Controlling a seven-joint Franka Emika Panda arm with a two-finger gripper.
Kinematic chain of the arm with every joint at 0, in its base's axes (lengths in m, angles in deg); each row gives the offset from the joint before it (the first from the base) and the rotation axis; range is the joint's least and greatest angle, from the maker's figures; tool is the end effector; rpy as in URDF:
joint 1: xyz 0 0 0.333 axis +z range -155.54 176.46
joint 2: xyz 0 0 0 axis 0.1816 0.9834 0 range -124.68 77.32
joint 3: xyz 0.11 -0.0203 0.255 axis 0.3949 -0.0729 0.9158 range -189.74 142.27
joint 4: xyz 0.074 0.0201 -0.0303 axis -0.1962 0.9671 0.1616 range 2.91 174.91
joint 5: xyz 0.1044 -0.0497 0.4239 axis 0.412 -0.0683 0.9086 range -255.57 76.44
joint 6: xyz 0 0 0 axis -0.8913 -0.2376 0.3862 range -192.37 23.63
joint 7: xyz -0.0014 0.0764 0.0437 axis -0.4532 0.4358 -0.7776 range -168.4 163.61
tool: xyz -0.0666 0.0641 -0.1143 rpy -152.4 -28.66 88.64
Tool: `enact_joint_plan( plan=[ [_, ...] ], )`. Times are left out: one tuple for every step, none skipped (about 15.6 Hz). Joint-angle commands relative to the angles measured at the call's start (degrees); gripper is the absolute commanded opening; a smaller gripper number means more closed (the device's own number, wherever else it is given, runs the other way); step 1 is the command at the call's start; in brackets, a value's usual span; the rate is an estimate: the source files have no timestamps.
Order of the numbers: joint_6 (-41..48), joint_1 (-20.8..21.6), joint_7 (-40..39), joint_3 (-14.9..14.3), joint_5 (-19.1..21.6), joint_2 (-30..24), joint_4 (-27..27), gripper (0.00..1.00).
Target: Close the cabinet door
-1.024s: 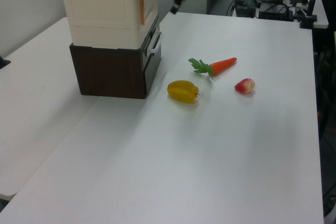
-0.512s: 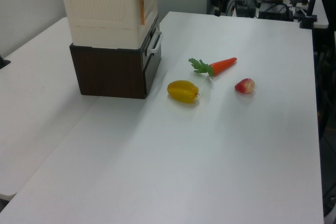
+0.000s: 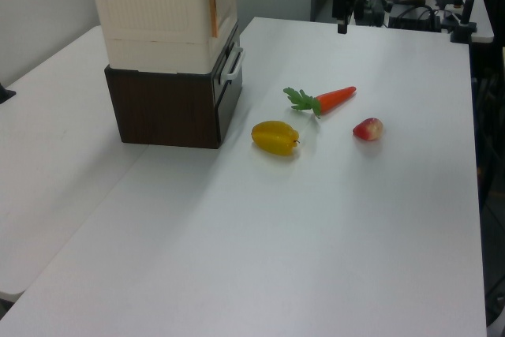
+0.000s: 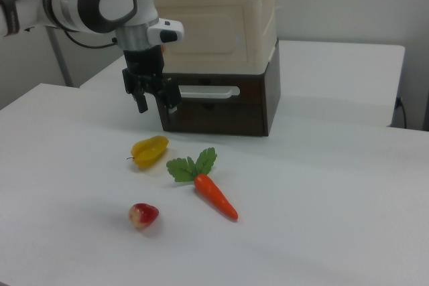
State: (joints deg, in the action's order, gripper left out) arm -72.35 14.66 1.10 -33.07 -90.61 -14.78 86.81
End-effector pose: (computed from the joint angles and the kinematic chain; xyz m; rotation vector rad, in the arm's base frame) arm 0.6435 -0.0556 0.4778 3.0900 -0.2280 -0.0471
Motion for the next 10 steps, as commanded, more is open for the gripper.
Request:
enact_joint_plan(
  plan=[
    [0.32, -0.42, -3.12, 0.02, -0.72, -3.71, 4.46, 1.0],
    [0.23, -0.33, -4.27, 0.02, -0.72, -4.76, 5.51, 1.0],
    [0.32, -0.33, -5.85, 0.02, -0.72, -5.21, 6.05, 1.0],
    [0.32, -0.5, -7.08, 0.02, -0.72, -5.3, 6.05, 1.0],
    [0.32, -0.59, -7.53, 0.02, -0.72, -5.3, 5.96, 1.0],
    [0.23, -0.59, -7.53, -0.07, -0.55, -5.3, 5.79, 1.0],
    [0.32, -0.59, -7.44, -0.16, -0.54, -5.3, 5.7, 1.0],
    [0.58, -0.68, -7.36, -0.16, -0.54, -5.38, 5.7, 1.0],
    [0.58, -1.03, -7.18, -0.16, -0.46, -5.39, 5.7, 1.0],
    [0.58, -1.12, -7.09, -0.16, -0.37, -5.39, 5.61, 1.0]
  ],
)
